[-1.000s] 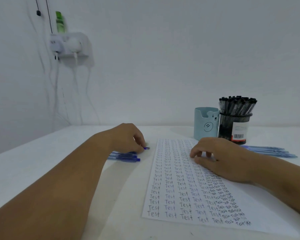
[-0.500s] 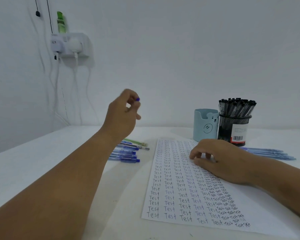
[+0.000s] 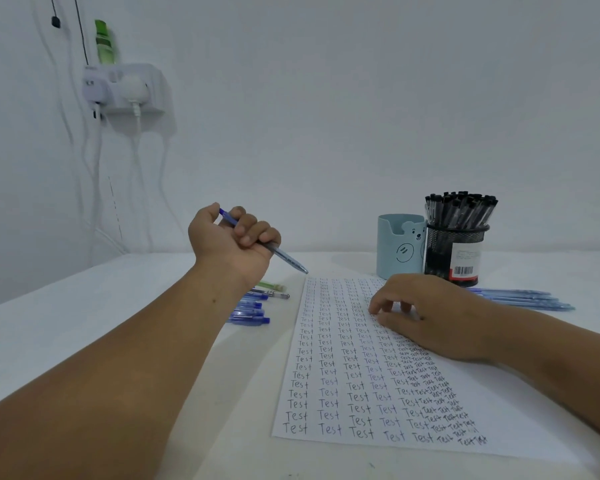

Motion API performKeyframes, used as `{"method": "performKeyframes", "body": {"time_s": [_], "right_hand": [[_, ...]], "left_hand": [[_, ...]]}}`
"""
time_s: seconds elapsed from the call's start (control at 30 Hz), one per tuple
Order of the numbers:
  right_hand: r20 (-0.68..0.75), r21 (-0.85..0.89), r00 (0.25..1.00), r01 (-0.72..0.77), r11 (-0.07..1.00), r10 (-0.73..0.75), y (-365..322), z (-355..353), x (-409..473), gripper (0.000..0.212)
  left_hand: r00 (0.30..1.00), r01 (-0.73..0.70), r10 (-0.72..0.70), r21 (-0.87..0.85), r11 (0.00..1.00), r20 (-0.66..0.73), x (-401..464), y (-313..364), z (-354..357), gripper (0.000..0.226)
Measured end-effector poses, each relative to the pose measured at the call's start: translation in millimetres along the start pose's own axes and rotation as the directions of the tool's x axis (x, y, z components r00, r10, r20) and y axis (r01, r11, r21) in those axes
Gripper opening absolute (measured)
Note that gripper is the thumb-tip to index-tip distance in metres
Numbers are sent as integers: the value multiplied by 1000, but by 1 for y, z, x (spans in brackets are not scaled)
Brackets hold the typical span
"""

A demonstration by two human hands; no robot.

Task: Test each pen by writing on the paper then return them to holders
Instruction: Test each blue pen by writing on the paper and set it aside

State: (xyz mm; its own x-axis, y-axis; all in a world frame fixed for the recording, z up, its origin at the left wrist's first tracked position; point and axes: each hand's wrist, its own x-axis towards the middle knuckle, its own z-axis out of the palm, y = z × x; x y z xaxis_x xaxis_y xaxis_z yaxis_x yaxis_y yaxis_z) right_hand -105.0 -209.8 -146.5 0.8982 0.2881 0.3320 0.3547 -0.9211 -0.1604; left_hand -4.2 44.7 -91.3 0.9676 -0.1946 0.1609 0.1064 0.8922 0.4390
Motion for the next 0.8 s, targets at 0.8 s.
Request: {"method": "performKeyframes", "body": {"time_s": [0.8], "right_hand": [[-412, -76, 889, 182, 980, -197, -14, -6, 3, 22]], "left_hand": [[942, 177, -235, 238, 955, 241, -43, -63, 19, 36]]}}
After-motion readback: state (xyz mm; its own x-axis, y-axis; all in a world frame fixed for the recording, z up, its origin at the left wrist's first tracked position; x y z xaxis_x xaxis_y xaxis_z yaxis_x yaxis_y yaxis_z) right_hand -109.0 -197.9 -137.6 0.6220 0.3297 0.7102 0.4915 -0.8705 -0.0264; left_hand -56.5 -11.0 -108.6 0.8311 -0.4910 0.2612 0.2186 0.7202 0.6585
